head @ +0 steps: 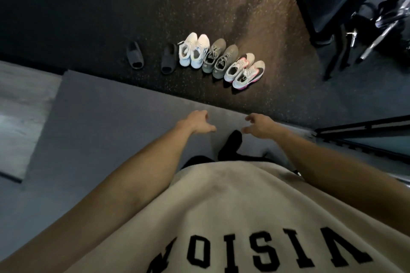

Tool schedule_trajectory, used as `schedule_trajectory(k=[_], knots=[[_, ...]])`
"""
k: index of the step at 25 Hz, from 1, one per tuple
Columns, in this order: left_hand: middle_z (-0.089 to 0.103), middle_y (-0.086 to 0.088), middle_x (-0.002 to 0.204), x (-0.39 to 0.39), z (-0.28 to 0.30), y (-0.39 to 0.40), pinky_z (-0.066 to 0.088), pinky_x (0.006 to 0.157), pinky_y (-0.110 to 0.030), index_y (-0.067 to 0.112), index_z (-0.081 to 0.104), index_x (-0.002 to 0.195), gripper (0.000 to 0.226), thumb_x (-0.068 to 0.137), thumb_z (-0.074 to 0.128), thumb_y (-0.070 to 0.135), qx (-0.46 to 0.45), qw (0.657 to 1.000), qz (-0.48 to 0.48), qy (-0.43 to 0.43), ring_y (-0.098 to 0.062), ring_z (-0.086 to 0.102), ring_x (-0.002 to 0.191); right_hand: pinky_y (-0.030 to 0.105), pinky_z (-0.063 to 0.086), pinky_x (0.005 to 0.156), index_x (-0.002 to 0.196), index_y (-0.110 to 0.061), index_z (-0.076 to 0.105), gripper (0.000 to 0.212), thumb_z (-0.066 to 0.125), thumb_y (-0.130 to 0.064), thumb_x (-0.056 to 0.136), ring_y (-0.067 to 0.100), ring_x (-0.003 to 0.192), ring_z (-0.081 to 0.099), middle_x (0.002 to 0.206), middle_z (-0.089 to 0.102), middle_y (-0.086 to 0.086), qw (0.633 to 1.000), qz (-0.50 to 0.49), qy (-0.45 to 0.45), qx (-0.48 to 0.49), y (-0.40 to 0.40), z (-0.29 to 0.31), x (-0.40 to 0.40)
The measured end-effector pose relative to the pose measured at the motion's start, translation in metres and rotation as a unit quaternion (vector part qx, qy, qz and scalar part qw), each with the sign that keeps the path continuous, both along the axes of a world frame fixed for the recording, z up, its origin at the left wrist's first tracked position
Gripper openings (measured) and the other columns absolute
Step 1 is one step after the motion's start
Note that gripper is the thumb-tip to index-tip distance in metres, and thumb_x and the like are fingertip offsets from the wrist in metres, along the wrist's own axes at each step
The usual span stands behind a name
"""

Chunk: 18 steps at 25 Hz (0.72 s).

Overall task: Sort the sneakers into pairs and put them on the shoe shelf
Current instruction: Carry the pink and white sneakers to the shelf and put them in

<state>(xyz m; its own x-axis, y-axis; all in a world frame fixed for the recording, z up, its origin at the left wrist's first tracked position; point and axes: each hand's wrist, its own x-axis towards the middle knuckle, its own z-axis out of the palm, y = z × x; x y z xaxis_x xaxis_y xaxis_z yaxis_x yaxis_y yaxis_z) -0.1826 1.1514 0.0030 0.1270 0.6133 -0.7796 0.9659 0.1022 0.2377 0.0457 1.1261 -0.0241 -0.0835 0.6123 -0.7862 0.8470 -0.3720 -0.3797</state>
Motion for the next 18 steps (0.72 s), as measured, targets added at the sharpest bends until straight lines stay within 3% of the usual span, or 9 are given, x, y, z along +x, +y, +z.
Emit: schedule_trajectory(k=[5, 12, 18], knots=[[0.05, -0.011, 0.13, 0.01, 0.002, 0.09, 0.043, 0.089, -0.035, 0.014, 0.052, 0.124, 0.055, 0.081, 0.069, 0.044, -0.01, 0.999, -0.031, -0.004, -0.028, 0.051, 0.116, 0.038, 0.045, 0.096, 0.13, -0.01, 0.05, 0.058, 0.069, -0.038, 0.082, 0.031, 0.117, 0.052, 0.131, 0.055, 0.013, 1.0, -0.015, -0.002, 0.003, 0.087, 0.01, 0.008], [0.049, -0.007, 0.13, 0.019, -0.011, 0.238, 0.047, 0.095, -0.043, 0.018, 0.048, 0.13, 0.058, 0.081, 0.07, 0.04, -0.039, 0.989, -0.144, 0.007, -0.026, 0.052, 0.116, 0.029, 0.045, 0.085, 0.133, -0.015, 0.047, 0.062, 0.07, -0.039, 0.08, 0.025, 0.114, 0.054, 0.132, 0.055, 0.007, 0.984, -0.173, 0.001, -0.05, 0.176, 0.0, 0.008], [0.049, -0.006, 0.129, 0.044, -0.075, 0.346, 0.047, 0.094, -0.042, 0.019, 0.046, 0.132, 0.062, 0.078, 0.071, 0.036, -0.06, 0.975, -0.215, 0.003, -0.027, 0.051, 0.117, 0.033, 0.044, 0.094, 0.132, -0.016, 0.048, 0.059, 0.069, -0.038, 0.081, 0.025, 0.117, 0.053, 0.132, 0.054, 0.008, 0.962, -0.256, -0.022, -0.094, 0.249, -0.059, 0.014]])
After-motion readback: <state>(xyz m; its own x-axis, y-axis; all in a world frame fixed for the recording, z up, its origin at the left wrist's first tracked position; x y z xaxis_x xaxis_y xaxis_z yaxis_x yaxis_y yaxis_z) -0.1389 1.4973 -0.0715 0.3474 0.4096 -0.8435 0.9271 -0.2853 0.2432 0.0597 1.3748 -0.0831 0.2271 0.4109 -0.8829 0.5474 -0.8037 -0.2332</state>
